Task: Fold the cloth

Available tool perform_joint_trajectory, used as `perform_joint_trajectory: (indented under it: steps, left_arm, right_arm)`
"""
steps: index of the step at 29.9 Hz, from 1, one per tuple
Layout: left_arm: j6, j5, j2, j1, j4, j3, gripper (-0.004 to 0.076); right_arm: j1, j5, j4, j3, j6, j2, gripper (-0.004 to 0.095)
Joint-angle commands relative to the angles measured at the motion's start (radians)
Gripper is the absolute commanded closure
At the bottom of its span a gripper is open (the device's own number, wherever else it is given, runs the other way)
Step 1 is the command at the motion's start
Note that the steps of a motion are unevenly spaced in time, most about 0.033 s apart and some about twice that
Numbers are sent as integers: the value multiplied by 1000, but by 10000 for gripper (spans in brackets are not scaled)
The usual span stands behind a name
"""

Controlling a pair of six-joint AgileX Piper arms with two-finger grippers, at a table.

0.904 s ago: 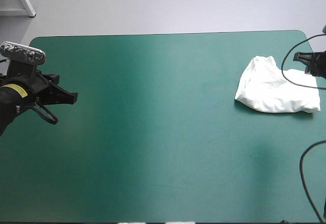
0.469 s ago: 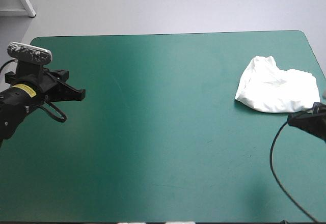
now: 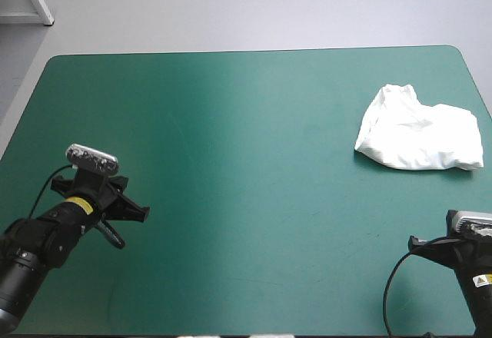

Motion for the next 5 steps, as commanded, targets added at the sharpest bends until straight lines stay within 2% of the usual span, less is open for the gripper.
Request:
perform_joint_trajectory:
  steps: [1, 5]
  left_arm:
    - [6, -155, -52, 1, -11, 83, 705]
    - [6, -237, -89, 1, -11, 145, 705]
  right_arm:
    - [-2, -78, 43, 24, 2, 3, 925]
    - [-2, -105, 55, 27, 1, 3, 926]
